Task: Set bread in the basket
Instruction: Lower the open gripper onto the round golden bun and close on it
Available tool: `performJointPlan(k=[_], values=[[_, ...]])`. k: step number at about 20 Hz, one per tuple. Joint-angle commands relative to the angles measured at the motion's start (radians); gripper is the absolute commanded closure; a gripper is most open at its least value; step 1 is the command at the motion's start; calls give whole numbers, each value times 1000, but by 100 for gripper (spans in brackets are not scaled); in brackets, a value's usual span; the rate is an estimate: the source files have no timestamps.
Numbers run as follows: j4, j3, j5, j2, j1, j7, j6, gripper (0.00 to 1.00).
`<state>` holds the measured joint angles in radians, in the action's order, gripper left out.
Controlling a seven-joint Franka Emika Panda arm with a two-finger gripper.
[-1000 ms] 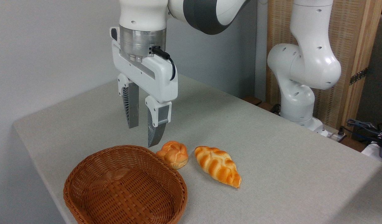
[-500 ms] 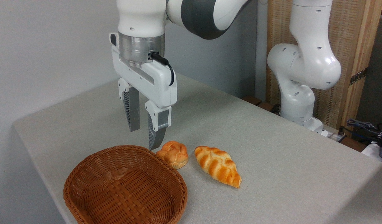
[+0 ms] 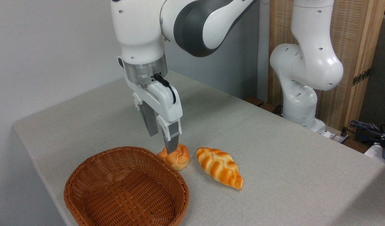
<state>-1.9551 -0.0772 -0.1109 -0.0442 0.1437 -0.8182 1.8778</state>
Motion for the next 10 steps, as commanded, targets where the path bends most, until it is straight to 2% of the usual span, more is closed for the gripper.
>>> performJointPlan(k=[1, 4, 10], values=[[-42, -4, -3, 0, 37, -1, -6, 0], [-64, -4, 0, 15, 77, -1, -6, 0], [-74, -6, 76, 41, 76, -3, 6, 0]])
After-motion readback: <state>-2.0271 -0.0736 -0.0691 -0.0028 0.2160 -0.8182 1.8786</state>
